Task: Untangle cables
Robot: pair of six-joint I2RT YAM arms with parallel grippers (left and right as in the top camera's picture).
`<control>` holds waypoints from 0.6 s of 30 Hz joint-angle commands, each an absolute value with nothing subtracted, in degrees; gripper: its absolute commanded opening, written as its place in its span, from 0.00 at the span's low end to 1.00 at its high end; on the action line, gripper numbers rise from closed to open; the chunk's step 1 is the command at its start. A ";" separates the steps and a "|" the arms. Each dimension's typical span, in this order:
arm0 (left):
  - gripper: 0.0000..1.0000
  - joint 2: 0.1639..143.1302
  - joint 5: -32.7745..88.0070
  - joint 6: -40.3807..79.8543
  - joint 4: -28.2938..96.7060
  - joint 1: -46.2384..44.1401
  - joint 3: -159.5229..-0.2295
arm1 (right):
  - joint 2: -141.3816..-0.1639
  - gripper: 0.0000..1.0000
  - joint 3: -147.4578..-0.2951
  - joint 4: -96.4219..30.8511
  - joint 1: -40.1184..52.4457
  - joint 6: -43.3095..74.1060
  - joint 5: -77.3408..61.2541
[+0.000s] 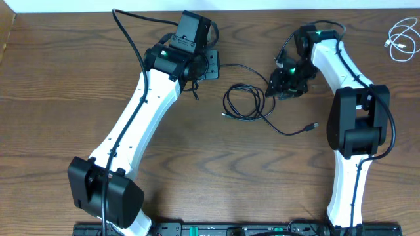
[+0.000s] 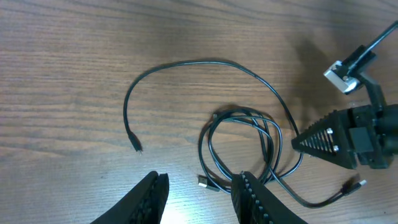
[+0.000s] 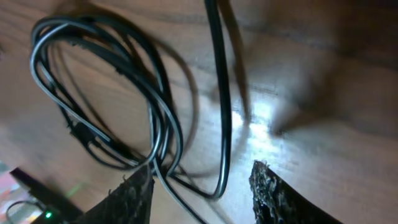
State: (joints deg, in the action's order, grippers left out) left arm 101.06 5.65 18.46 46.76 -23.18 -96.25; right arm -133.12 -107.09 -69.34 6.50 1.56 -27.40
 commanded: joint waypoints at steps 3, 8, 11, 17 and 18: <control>0.39 101.51 5.56 19.18 47.13 -22.94 -96.64 | -134.21 0.44 -104.71 -67.66 6.85 0.58 -27.09; 0.39 101.54 5.56 19.18 47.13 -22.94 -96.64 | -134.21 0.36 -102.17 -65.39 6.87 0.58 -27.14; 0.39 101.54 5.56 19.18 47.13 -22.94 -96.64 | -134.21 0.29 -100.09 -63.24 7.07 0.58 -27.11; 0.39 101.54 5.56 19.18 47.13 -22.94 -96.64 | -134.21 0.13 -95.70 -58.11 7.92 0.60 -27.05; 0.39 101.54 5.56 19.18 47.13 -22.94 -96.64 | -134.21 0.04 -95.07 -57.17 8.05 0.60 -27.05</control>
State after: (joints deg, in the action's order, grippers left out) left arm 101.06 5.65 18.46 46.92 -23.18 -96.25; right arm -132.31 -98.43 -58.70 6.76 0.71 -30.35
